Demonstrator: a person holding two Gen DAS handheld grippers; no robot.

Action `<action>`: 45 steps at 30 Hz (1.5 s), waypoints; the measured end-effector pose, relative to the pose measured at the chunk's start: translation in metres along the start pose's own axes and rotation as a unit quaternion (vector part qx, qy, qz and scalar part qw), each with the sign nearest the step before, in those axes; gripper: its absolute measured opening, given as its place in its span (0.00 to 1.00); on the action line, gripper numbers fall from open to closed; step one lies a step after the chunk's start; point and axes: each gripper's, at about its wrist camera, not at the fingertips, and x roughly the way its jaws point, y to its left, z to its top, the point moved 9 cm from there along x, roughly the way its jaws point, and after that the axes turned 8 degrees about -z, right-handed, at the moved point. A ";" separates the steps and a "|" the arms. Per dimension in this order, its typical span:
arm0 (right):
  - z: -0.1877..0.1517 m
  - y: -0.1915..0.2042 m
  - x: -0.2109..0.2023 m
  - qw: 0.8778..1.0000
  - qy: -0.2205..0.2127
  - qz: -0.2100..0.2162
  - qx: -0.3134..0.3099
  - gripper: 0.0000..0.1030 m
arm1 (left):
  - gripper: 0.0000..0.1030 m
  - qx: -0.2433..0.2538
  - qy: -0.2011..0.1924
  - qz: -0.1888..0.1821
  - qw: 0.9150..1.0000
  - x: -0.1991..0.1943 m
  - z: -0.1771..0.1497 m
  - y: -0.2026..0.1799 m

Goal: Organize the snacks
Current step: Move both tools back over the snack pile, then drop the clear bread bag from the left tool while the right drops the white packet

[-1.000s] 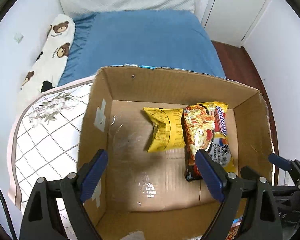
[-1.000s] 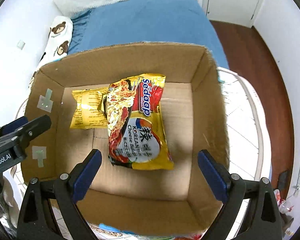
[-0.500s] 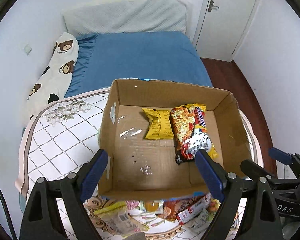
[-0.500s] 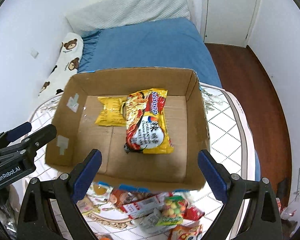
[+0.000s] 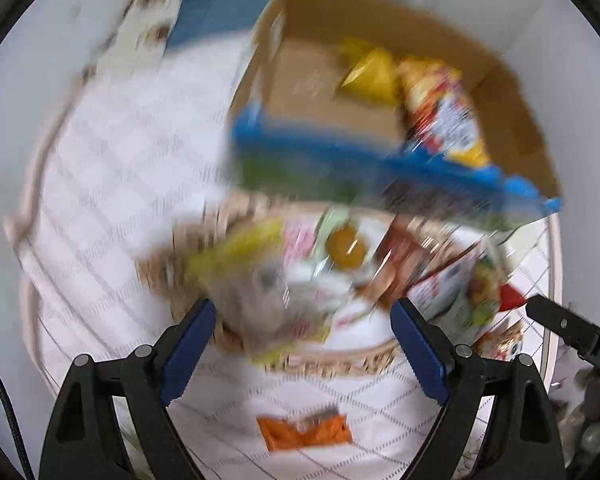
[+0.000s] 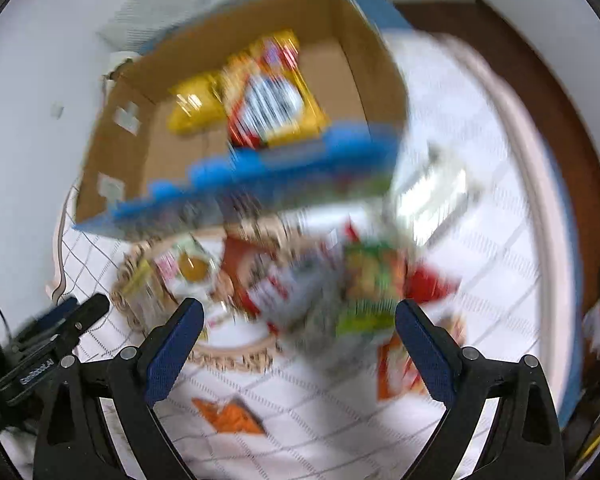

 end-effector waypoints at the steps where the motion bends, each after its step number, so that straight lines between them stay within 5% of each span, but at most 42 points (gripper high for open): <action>1: -0.010 -0.005 0.013 1.000 0.017 0.008 0.020 0.95 | 0.87 -0.016 0.010 -0.004 1.000 0.008 -0.005 0.007; 7: -0.051 -0.013 0.081 0.992 0.084 0.019 0.089 0.88 | 0.87 -0.125 0.059 -0.037 0.990 0.049 -0.031 0.045; 15: -0.050 -0.014 0.120 0.988 0.083 -0.005 0.130 0.83 | 0.87 -0.178 0.067 -0.057 0.980 0.080 -0.022 0.054; 17: -0.050 -0.009 0.128 0.988 0.087 -0.008 0.128 0.70 | 0.87 -0.164 0.061 -0.049 0.983 0.085 -0.015 0.050; 21: -0.050 -0.001 0.135 0.992 0.080 -0.027 0.092 0.60 | 0.56 -0.097 0.044 -0.016 0.994 0.090 -0.006 0.036; 25: -0.062 0.019 0.134 0.995 0.090 -0.036 0.008 0.55 | 0.55 -0.008 0.049 0.020 0.999 0.095 -0.021 0.014; 30: -0.094 0.043 0.137 0.985 0.113 -0.061 -0.114 0.55 | 0.54 0.071 0.089 0.037 0.993 0.109 -0.072 -0.008; 34: -0.108 0.056 0.140 0.978 0.110 -0.080 -0.156 0.55 | 0.55 0.064 0.117 0.038 0.990 0.126 -0.098 -0.008; 45: -0.113 0.049 0.137 0.986 0.094 -0.074 -0.117 0.68 | 0.56 0.041 0.112 0.032 0.992 0.141 -0.102 0.000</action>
